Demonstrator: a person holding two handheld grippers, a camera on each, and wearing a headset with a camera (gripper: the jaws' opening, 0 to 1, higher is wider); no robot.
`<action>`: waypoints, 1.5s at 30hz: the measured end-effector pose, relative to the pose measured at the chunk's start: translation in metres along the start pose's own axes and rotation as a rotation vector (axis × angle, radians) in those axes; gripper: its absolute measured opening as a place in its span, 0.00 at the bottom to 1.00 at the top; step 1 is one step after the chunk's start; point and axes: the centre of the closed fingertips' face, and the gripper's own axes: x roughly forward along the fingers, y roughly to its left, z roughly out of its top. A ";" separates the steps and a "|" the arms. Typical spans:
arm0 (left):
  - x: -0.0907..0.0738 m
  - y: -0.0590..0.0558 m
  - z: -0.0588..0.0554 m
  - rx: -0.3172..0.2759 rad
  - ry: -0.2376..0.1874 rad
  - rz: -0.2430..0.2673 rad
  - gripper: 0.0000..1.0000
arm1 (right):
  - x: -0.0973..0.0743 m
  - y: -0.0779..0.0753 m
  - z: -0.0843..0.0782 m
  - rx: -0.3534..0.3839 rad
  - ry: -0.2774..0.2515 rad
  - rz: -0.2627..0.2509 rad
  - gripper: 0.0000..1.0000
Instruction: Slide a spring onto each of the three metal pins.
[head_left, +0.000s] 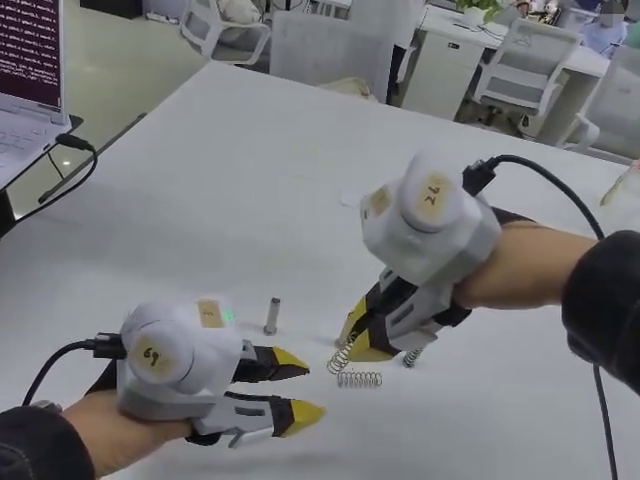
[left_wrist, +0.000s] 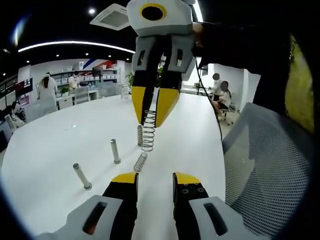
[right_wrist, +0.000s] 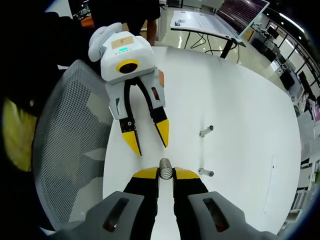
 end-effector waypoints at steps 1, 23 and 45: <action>-0.001 0.001 -0.001 -0.002 -0.001 0.004 0.22 | -0.001 -0.002 -0.001 0.001 0.005 -0.001 0.07; -0.019 0.009 -0.011 -0.045 -0.023 0.069 0.27 | -0.016 -0.062 -0.021 0.026 0.081 -0.077 0.07; -0.032 0.023 -0.017 -0.092 -0.047 0.137 0.66 | -0.011 -0.076 -0.021 0.014 0.110 -0.086 0.07</action>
